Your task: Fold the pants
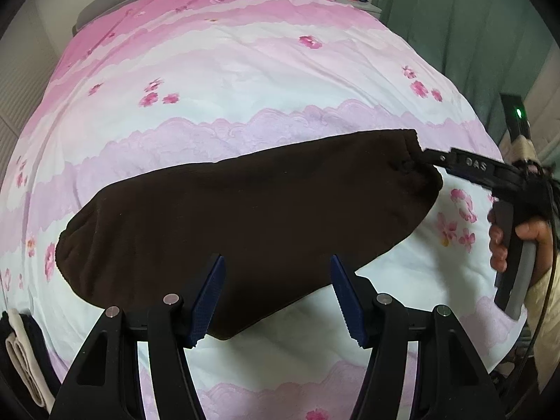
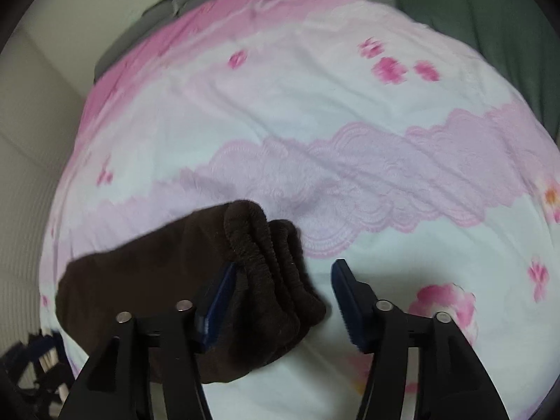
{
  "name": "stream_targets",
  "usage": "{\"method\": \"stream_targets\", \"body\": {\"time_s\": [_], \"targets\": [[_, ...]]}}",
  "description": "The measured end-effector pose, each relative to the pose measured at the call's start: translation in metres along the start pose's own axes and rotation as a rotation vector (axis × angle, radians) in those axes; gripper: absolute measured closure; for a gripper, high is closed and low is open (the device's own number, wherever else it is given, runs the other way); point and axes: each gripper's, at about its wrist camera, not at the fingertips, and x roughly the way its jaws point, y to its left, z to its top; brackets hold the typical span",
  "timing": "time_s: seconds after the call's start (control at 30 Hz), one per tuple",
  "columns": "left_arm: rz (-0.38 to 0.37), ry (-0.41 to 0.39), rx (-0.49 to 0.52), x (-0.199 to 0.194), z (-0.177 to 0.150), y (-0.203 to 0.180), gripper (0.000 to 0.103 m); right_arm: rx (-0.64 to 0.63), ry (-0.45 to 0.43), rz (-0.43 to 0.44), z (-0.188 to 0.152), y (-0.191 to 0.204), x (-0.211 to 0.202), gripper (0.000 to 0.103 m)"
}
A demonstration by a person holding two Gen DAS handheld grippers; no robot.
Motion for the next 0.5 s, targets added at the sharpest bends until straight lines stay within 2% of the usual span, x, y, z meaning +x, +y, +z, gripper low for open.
{"method": "stream_targets", "body": {"time_s": [0.07, 0.37, 0.43, 0.5], "targets": [[0.007, 0.005, 0.000, 0.001, -0.001, 0.001, 0.042, 0.029, -0.009, 0.011, -0.005, -0.004, -0.001, 0.035], [0.025, 0.011, 0.006, 0.001, -0.003, 0.000, 0.042, 0.223, 0.110, 0.095, -0.032, -0.026, 0.045, 0.036], [0.028, 0.012, 0.001, 0.000, -0.004, 0.001, 0.042, 0.238, 0.139, 0.100, -0.037, -0.026, 0.057, 0.038], [0.036, 0.009, -0.004, -0.001, -0.006, 0.003, 0.042, 0.258, 0.141, 0.116, -0.040, -0.026, 0.063, 0.047]]}}
